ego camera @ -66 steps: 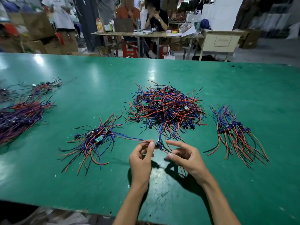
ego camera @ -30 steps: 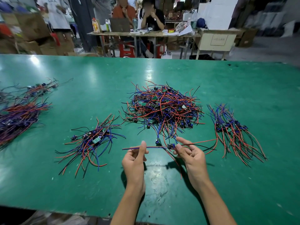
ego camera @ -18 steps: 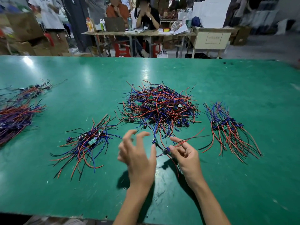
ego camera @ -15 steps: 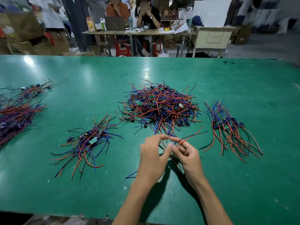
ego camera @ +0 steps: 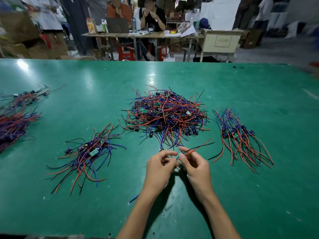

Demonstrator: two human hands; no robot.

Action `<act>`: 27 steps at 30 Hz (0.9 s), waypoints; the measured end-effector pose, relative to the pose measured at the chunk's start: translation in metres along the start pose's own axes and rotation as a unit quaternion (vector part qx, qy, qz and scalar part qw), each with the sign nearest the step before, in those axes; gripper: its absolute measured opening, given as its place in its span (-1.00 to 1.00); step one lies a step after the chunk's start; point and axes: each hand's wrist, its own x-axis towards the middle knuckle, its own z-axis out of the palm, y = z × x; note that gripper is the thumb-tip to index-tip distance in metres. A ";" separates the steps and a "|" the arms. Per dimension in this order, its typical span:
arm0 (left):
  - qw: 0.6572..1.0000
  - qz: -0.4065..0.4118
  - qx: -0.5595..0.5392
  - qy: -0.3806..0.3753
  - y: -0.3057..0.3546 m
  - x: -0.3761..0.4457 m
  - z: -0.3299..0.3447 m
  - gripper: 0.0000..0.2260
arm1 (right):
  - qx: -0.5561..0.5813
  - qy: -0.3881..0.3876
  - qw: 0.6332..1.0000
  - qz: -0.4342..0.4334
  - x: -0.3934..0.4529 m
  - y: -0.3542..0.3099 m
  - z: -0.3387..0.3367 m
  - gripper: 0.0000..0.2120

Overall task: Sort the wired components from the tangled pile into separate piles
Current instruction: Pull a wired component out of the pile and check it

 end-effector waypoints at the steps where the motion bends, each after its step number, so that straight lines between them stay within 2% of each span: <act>1: 1.000 -0.004 -0.007 0.011 -0.002 -0.001 0.000 -0.82 | 0.005 0.012 1.000 0.002 0.001 0.000 0.000 -0.82; 7: 0.999 0.029 -0.017 0.035 -0.014 -0.007 0.003 -0.94 | 0.068 0.045 0.997 0.013 0.001 -0.002 0.001 -0.73; 12: 0.998 0.051 0.020 0.039 -0.023 -0.006 0.003 -0.93 | 0.052 0.042 0.998 0.009 0.000 -0.001 0.001 -0.88; 16: 0.996 0.069 0.047 0.040 -0.028 -0.004 0.003 -0.91 | -0.014 0.028 0.999 -0.010 -0.002 0.000 0.001 -0.93; 20: 0.996 0.075 0.044 0.032 -0.030 -0.004 0.003 -0.91 | -0.110 0.002 0.993 -0.035 -0.003 0.004 0.002 -0.83; 27: 0.992 0.088 0.078 0.040 -0.032 -0.003 0.004 -0.93 | -0.131 -0.033 0.991 -0.019 -0.003 0.008 0.003 -0.80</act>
